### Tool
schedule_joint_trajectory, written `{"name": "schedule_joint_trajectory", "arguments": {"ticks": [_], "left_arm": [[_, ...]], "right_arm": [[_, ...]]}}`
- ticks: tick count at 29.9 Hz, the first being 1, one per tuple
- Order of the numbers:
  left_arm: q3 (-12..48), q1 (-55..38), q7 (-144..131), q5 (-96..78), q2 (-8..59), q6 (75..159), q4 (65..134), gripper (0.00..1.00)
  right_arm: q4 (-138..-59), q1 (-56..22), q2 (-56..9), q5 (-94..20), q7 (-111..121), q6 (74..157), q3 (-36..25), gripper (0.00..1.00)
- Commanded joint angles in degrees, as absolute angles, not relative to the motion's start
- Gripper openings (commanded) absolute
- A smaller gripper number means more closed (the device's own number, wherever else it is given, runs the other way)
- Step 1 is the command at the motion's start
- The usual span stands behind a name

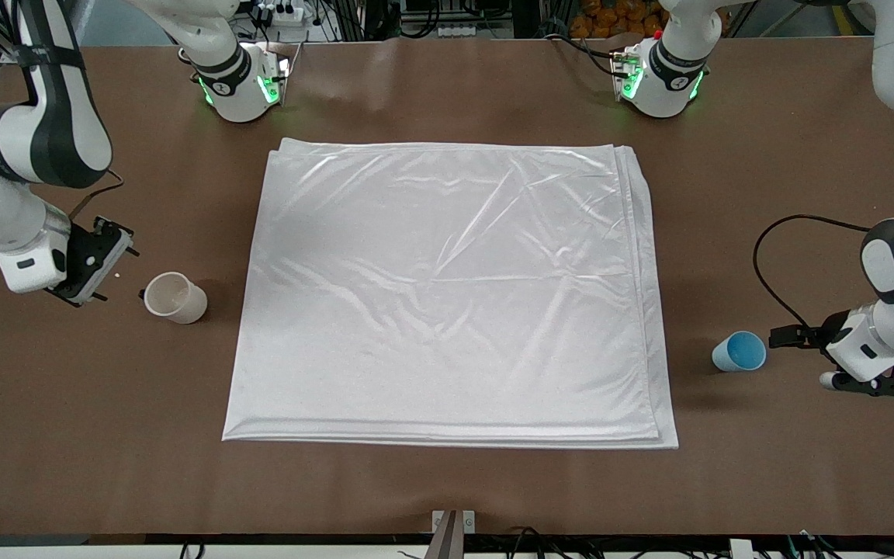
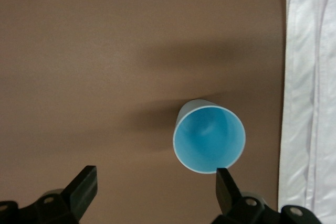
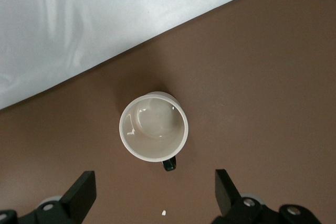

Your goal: Place blue cup into white mug on cloth

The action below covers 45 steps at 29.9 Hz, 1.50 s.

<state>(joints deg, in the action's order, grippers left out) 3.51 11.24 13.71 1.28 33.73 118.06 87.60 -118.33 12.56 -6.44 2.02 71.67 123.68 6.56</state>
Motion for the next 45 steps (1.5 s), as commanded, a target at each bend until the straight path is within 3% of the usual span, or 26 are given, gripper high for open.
{"name": "schedule_joint_trajectory", "arguments": {"ticks": [1,12,26,27,34,36,45], "left_arm": [[4.0,12.4,14.8,2.1,36.2,119.8,86.5,1.00],[4.0,12.0,14.8,1.8,39.5,123.8,86.5,1.00],[4.1,9.8,12.8,1.7,41.8,125.5,86.7,1.00],[4.1,9.8,11.9,1.7,41.9,125.5,86.7,0.98],[4.2,8.1,2.6,1.8,42.3,125.5,86.8,0.20],[4.1,7.7,1.1,1.8,42.3,125.5,86.8,0.02],[4.1,7.1,0.7,2.2,42.3,125.5,86.8,0.00]], "right_arm": [[-117.9,13.9,-9.6,5.0,80.1,126.3,6.9,1.00],[-117.6,14.0,-14.9,14.1,87.4,133.0,6.9,1.00],[-117.7,16.8,-20.7,14.6,93.9,138.6,6.9,1.00],[-117.7,17.0,-20.9,14.6,93.9,138.8,6.9,1.00],[-118.0,18.5,-23.2,14.6,95.7,141.1,7.0,1.00],[-118.2,18.8,-23.5,14.6,95.9,141.5,7.0,1.00],[-119.4,19.8,-24.5,14.4,96.0,141.7,7.2,1.00]]}}
